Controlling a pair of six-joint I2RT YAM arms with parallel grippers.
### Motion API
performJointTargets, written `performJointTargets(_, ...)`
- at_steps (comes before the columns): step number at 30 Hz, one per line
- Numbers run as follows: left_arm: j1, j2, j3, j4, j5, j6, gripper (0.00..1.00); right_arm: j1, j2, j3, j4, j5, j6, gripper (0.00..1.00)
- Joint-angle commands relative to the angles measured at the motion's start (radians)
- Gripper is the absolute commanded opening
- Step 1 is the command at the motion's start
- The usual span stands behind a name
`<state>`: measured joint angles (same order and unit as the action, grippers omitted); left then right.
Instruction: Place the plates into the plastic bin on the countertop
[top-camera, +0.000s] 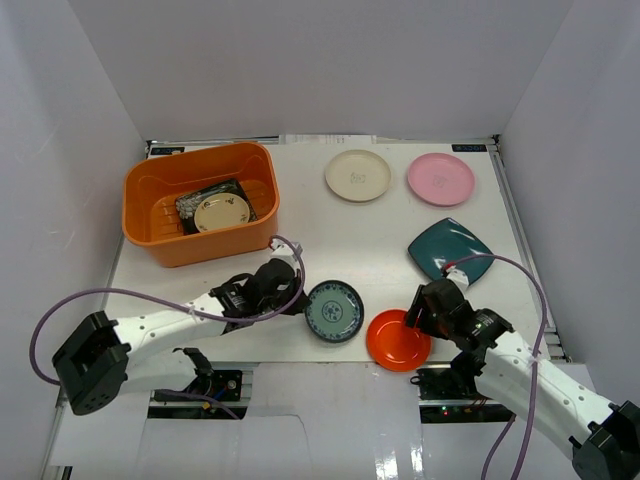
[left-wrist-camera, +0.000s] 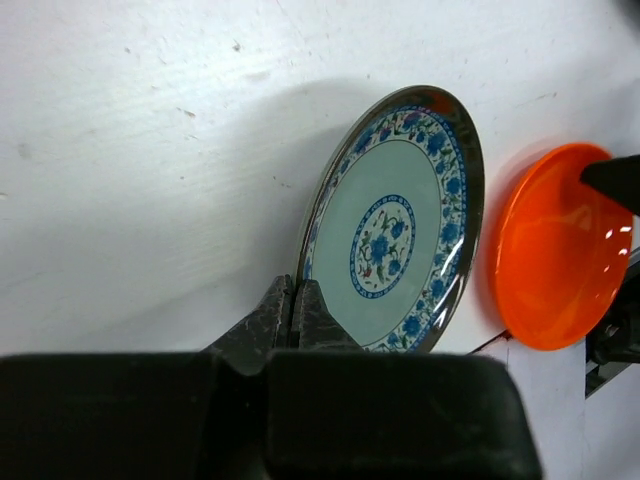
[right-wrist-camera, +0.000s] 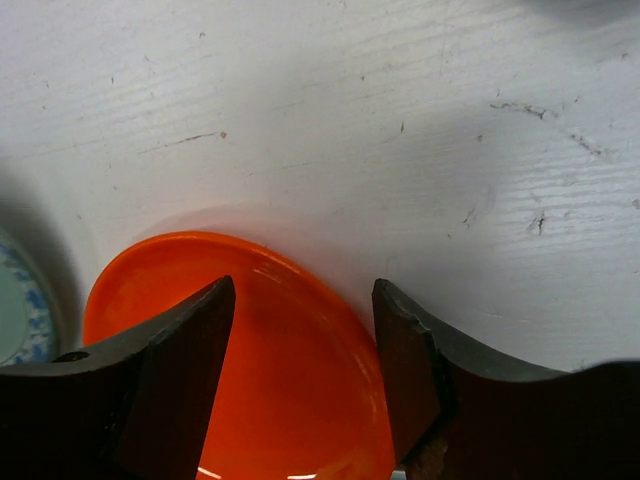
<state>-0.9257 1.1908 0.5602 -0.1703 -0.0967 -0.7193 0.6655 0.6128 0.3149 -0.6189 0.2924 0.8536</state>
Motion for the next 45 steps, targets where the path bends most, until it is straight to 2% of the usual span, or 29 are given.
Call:
performJointTargets(1,0.011,-0.109,-0.002,-0.07,-0.086,0.008,0.0,-0.004,0.013,-0.036,0.064,-0.065,-0.001,0.63)
performJointTargets(5,0.039,-0.19,0.024,-0.132,-0.106,0.008,0.0,-0.004,0.012,-0.102,0.137,-0.177,0.012,0.52)
performJointTargets(8,0.059,-0.268,0.056,-0.156,-0.094,-0.002,0.0,-0.004,0.002,-0.163,0.232,-0.283,0.001,0.48)
performJointTargets(10,0.065,-0.296,0.087,-0.164,-0.092,-0.015,0.0,-0.004,0.013,-0.192,0.284,-0.361,-0.002,0.38)
performJointTargets(11,0.068,-0.318,0.099,-0.167,-0.087,-0.02,0.0,-0.003,0.019,-0.195,0.295,-0.374,-0.014,0.29)
performJointTargets(14,0.08,-0.345,0.173,-0.164,-0.069,-0.02,0.0,-0.004,0.038,-0.195,0.327,-0.392,-0.025,0.13)
performJointTargets(16,0.093,-0.35,0.249,-0.164,-0.086,-0.008,0.0,-0.004,0.039,-0.185,0.341,-0.388,-0.047,0.08)
performJointTargets(19,0.145,-0.323,0.366,-0.176,-0.095,0.04,0.0,-0.004,0.044,-0.155,0.35,-0.361,-0.085,0.08)
performJointTargets(23,0.335,-0.248,0.478,-0.172,0.018,0.084,0.0,-0.004,0.044,-0.125,0.363,-0.368,-0.114,0.08)
performJointTargets(26,0.575,-0.195,0.532,-0.158,0.094,0.093,0.0,-0.003,0.019,-0.129,0.407,-0.377,-0.129,0.08)
performJointTargets(28,0.667,-0.151,0.552,-0.162,0.13,0.1,0.0,-0.004,0.007,-0.131,0.412,-0.378,-0.14,0.08)
performJointTargets(29,0.773,-0.137,0.56,-0.16,0.158,0.093,0.0,-0.003,0.005,-0.131,0.416,-0.387,-0.143,0.08)
performJointTargets(31,0.899,-0.108,0.549,-0.143,0.257,0.055,0.0,-0.003,0.001,-0.132,0.429,-0.395,-0.157,0.08)
performJointTargets(32,1.007,-0.1,0.529,-0.124,0.297,0.044,0.0,-0.003,0.001,-0.132,0.43,-0.397,-0.162,0.08)
performJointTargets(35,1.125,-0.036,0.514,-0.135,0.333,0.035,0.0,-0.003,0.004,-0.131,0.438,-0.395,-0.18,0.08)
performJointTargets(40,1.14,0.035,0.494,-0.146,0.232,0.098,0.0,-0.003,0.011,-0.126,0.458,-0.403,-0.192,0.08)
performJointTargets(41,1.139,0.061,0.495,-0.147,0.203,0.107,0.0,-0.003,0.016,-0.129,0.464,-0.407,-0.191,0.11)
performJointTargets(42,1.14,0.075,0.498,-0.147,0.189,0.115,0.0,-0.003,0.018,-0.132,0.469,-0.412,-0.189,0.18)
performJointTargets(43,1.14,0.088,0.5,-0.152,0.174,0.132,0.0,-0.003,0.024,-0.141,0.476,-0.421,-0.189,0.36)
performJointTargets(45,1.14,0.13,0.504,-0.158,0.147,0.146,0.0,-0.003,0.031,-0.152,0.481,-0.432,-0.189,0.53)
